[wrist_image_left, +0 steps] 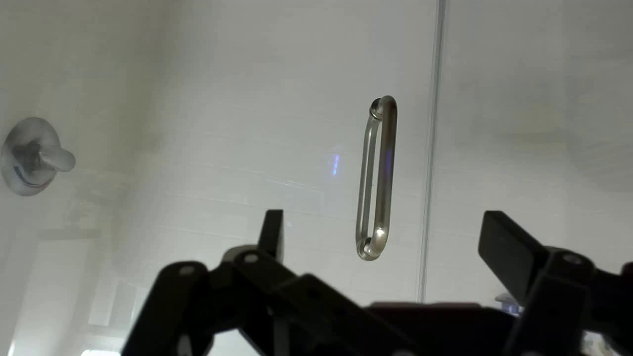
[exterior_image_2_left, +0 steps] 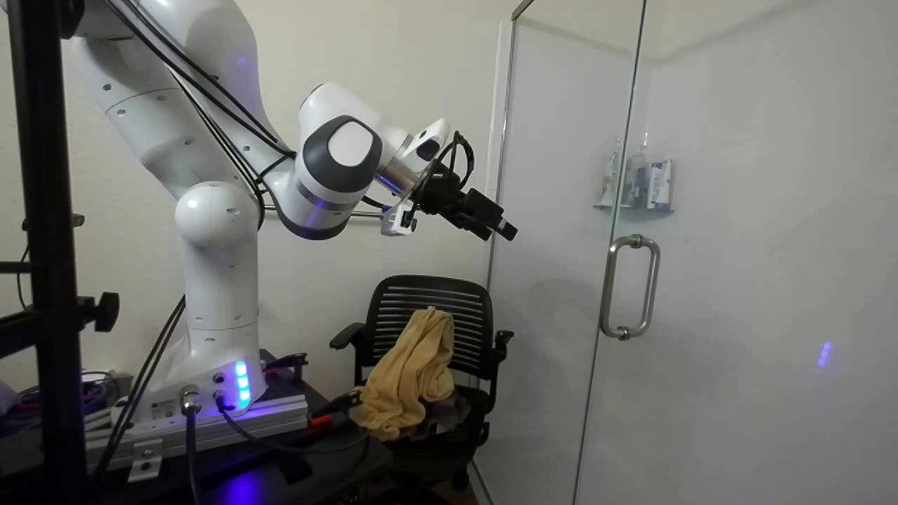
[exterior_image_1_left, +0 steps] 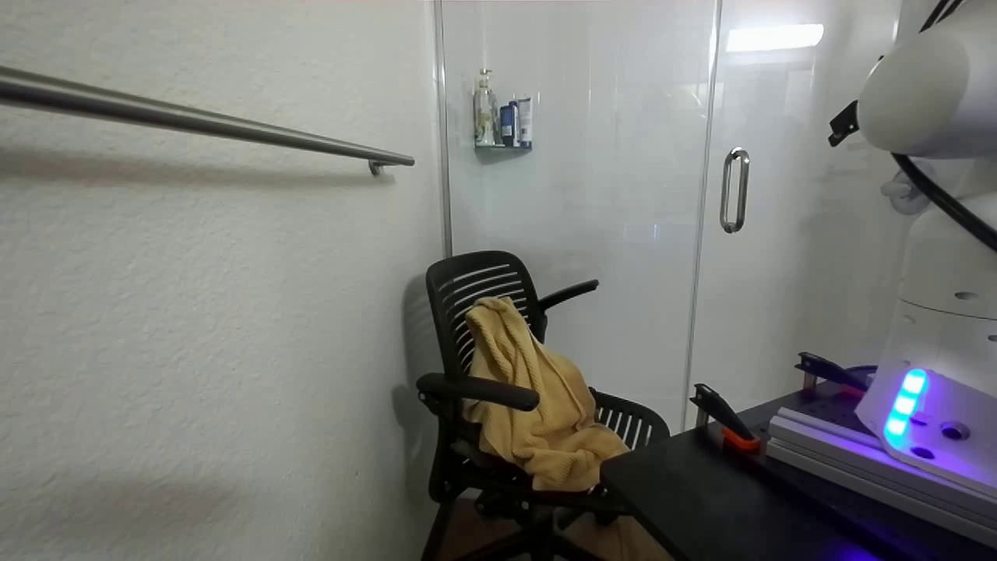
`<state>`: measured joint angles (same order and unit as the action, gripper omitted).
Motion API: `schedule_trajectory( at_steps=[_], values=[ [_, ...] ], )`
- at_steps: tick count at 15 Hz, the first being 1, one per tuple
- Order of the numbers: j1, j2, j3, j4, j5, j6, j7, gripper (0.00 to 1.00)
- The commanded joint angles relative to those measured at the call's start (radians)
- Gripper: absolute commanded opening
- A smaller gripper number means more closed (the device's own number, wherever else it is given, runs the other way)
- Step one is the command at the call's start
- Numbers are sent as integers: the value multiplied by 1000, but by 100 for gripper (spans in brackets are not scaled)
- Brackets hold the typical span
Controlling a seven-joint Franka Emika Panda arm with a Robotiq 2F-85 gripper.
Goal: Open the glass door of the shower.
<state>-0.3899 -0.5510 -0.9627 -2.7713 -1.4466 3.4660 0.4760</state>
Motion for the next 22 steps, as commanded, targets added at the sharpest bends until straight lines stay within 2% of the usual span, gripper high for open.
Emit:
schedule_trajectory(
  at_steps=[1,5,8,9,11,13,14,18,19,20,21,22],
  values=[
    [1,-1,0,0,0,-1,2,100],
    [4,-2,0,0,0,-2,3,100],
    [87,57,13,102,104,-2,12,100],
    [128,88,11,125,117,-2,37,100],
    [158,110,17,142,127,-2,52,100],
    [150,115,43,131,129,-39,85,100],
    [4,-2,0,0,0,-2,3,100],
    [4,-2,0,0,0,-2,4,100],
    [11,-1,0,5,21,-3,4,100],
    [8,14,26,56,95,-5,-21,100],
    [39,51,20,87,129,-17,3,100],
    [99,62,12,99,139,-78,69,100]
  ],
)
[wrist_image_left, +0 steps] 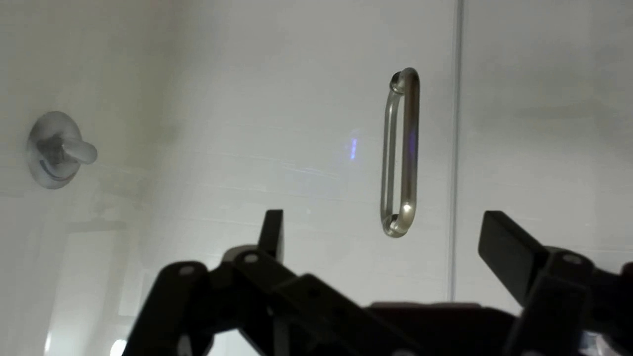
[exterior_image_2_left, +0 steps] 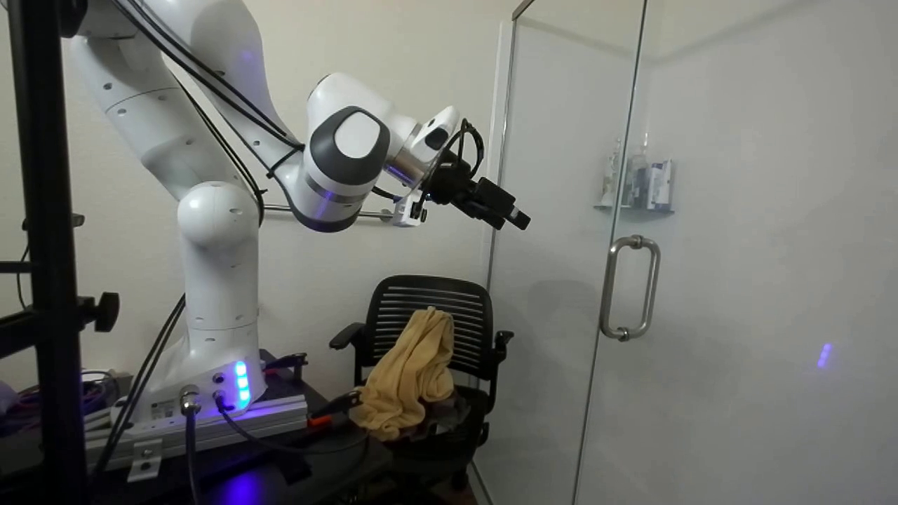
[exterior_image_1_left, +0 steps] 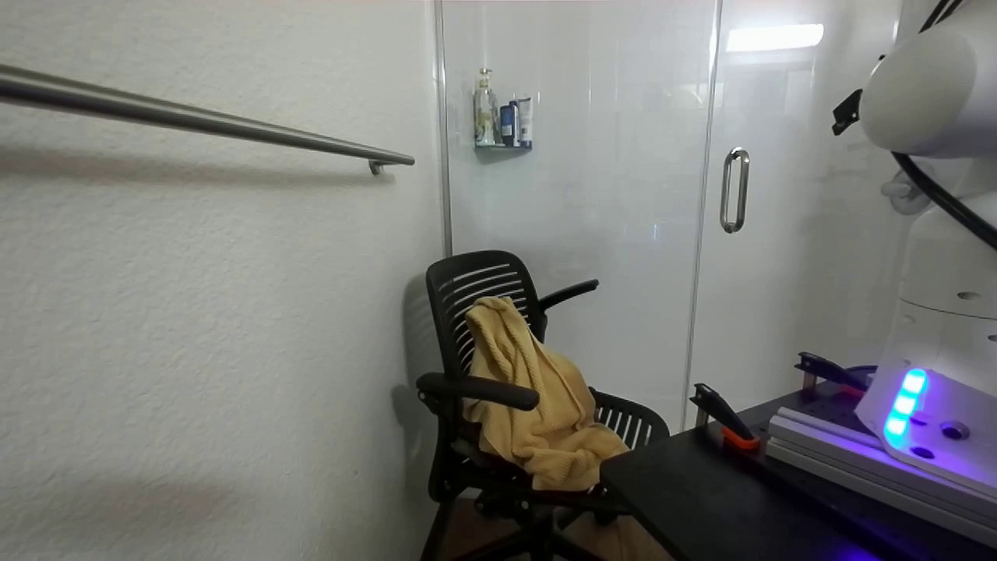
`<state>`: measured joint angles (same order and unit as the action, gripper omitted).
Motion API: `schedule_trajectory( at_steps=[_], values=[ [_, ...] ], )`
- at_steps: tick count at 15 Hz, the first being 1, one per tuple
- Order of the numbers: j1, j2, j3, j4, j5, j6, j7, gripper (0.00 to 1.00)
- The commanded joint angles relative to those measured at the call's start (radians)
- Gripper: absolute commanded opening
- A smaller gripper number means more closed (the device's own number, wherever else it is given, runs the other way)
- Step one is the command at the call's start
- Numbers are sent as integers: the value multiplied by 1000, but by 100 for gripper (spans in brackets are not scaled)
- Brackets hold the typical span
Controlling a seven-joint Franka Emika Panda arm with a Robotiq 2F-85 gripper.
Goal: Open the glass door of the shower.
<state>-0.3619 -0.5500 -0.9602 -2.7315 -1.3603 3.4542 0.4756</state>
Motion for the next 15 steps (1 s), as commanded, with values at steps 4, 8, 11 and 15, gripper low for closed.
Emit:
schedule_trajectory(
  at_steps=[4,8,11,15],
  values=[
    [68,26,1,40,38,-58,58,100],
    [129,94,-29,90,71,-51,84,100],
    [299,172,-115,172,135,-38,100,100],
    [627,213,-275,243,178,-115,104,100]
  ],
)
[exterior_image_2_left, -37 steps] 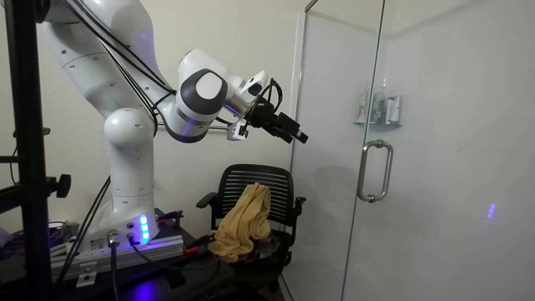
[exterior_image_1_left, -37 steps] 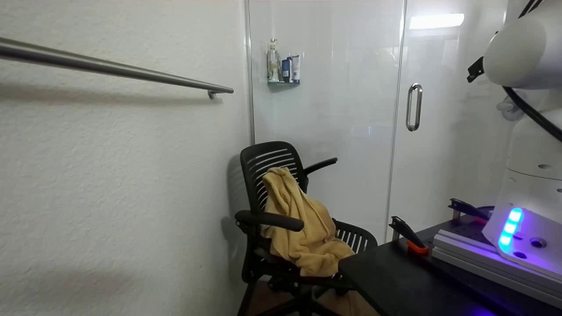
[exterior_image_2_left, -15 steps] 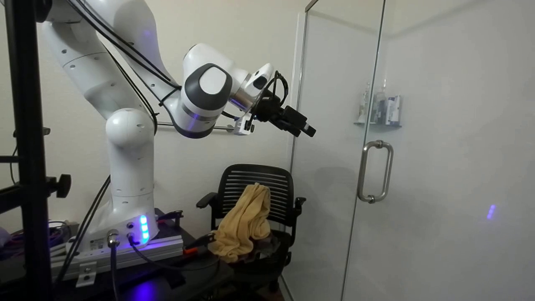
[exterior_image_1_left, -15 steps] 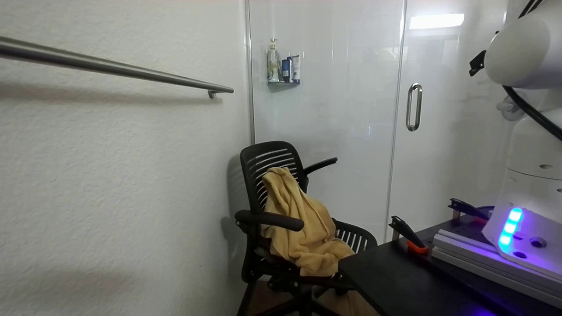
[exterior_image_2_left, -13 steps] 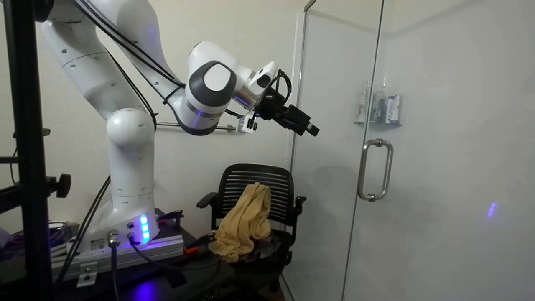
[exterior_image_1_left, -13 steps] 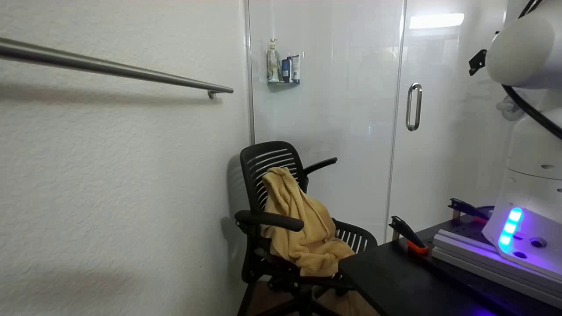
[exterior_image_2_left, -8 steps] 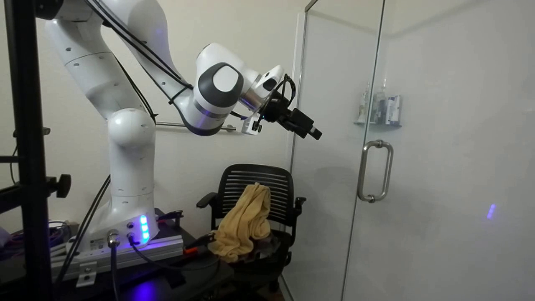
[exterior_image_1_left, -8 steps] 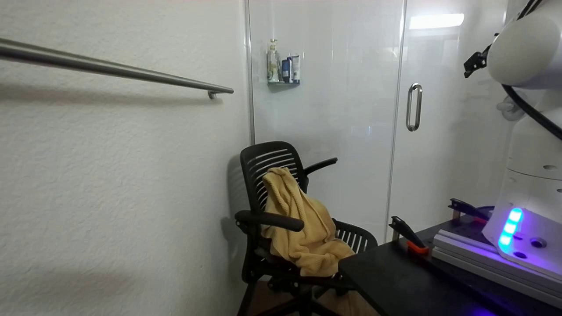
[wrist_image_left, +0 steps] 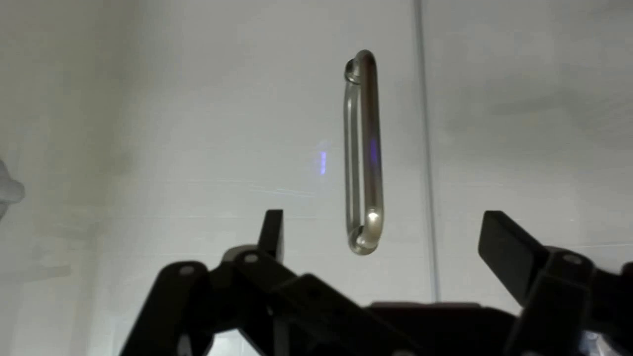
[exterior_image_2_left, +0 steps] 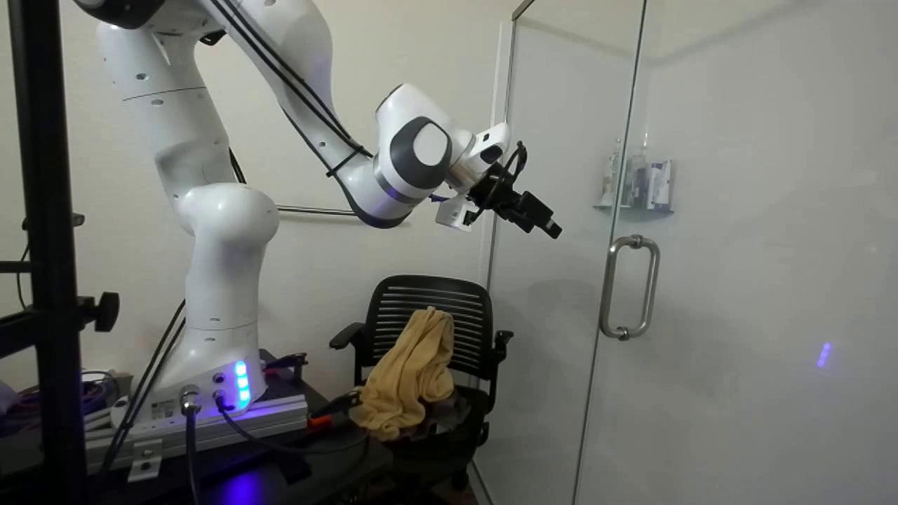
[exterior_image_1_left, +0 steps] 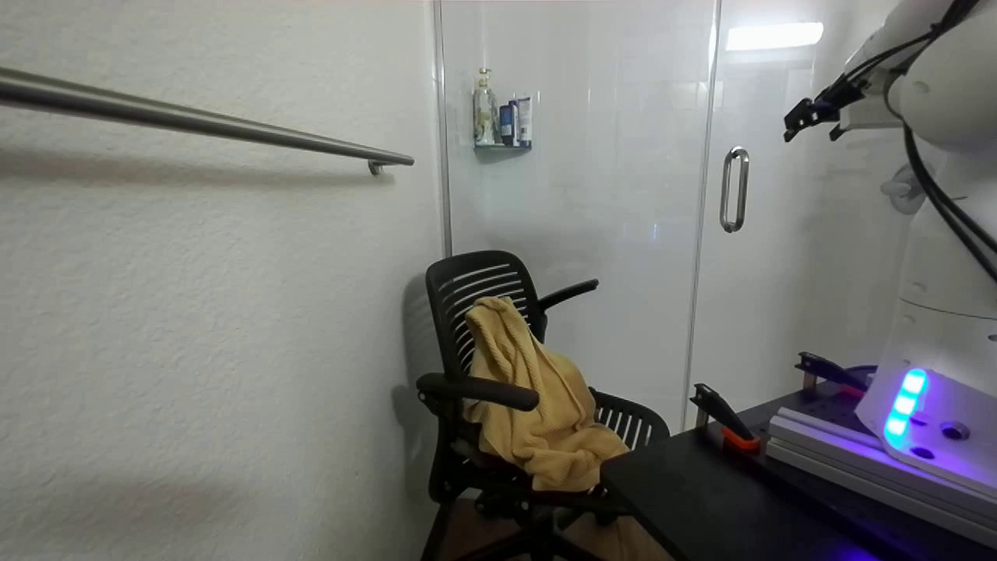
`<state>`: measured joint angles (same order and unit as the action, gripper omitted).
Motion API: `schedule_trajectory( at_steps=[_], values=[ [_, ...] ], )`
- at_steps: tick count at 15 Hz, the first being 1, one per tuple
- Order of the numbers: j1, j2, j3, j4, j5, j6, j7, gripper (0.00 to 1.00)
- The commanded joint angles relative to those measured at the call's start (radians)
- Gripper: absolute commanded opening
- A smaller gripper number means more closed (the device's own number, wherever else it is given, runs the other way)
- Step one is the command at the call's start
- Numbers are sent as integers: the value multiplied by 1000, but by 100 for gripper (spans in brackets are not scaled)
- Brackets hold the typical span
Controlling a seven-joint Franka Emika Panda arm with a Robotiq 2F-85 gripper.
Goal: Open the glass door of the shower.
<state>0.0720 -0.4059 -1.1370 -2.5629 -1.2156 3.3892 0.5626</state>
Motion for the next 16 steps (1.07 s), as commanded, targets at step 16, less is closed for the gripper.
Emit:
schedule_trajectory(
  at_steps=[16],
  values=[
    [642,155,-553,218,144,-114,-73,100]
  ],
)
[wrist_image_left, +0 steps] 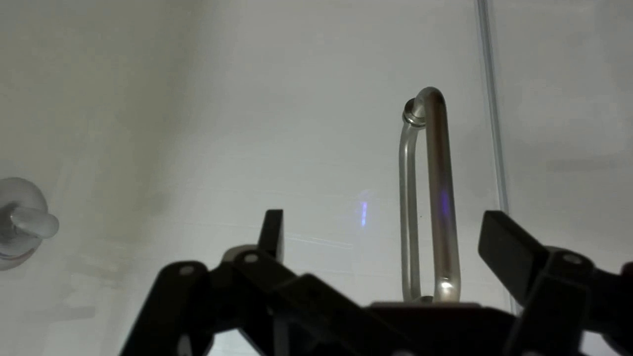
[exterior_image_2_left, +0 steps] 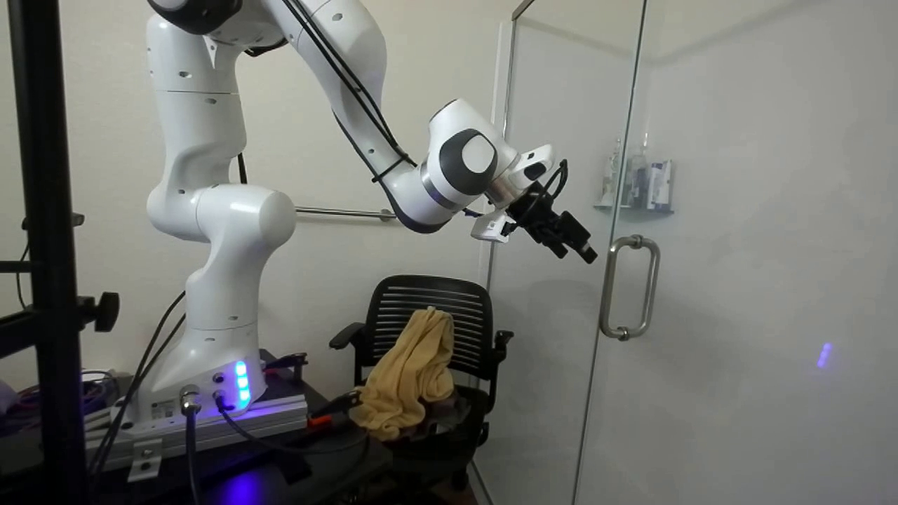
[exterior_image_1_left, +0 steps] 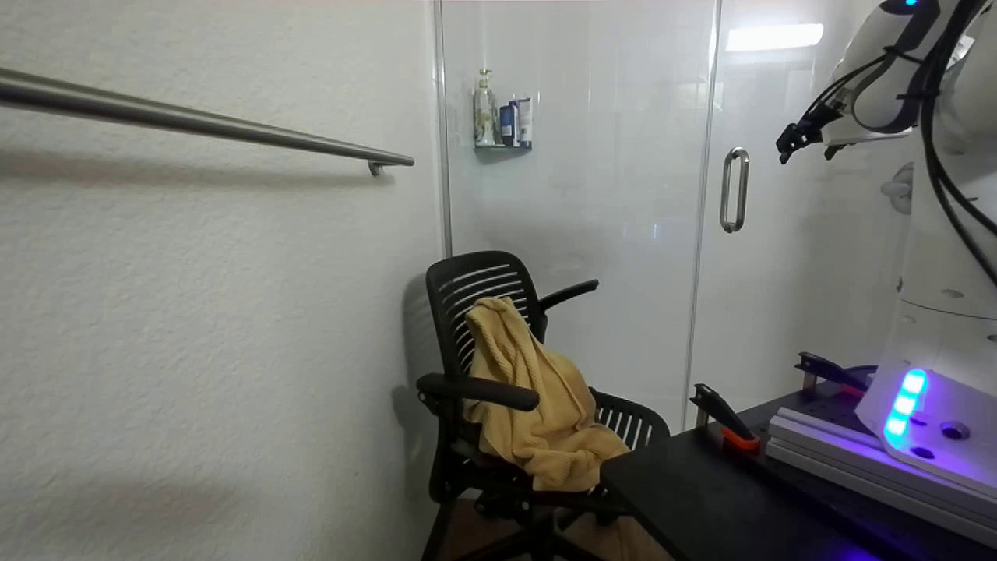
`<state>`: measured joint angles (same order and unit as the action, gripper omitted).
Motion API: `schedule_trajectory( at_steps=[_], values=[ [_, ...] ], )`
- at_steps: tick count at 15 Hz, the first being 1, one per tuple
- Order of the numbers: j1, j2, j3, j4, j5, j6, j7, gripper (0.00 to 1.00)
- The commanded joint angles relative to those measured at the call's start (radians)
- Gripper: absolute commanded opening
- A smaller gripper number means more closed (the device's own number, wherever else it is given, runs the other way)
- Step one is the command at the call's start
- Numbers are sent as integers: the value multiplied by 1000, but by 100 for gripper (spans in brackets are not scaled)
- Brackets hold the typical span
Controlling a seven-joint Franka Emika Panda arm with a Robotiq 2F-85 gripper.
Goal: Open the glass door of the shower.
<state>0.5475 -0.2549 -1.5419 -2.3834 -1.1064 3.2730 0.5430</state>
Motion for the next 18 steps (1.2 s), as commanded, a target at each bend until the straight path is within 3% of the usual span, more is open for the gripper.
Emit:
schedule_trajectory(
  at_steps=[1,6,8,9,11,14,16,18],
  values=[
    [242,-29,-200,57,26,-22,-80,100],
    [592,-201,-432,197,-10,-179,-161,100],
    [713,-216,-538,268,-32,-200,-126,100],
    [623,-177,-459,197,-4,-168,-124,100],
    [699,-213,-523,245,-9,-180,-124,100],
    [719,-210,-547,252,-25,-178,-115,100],
    [707,-246,-526,245,-17,-186,-151,100],
    [748,-245,-552,268,-28,-193,-132,100]
  ],
)
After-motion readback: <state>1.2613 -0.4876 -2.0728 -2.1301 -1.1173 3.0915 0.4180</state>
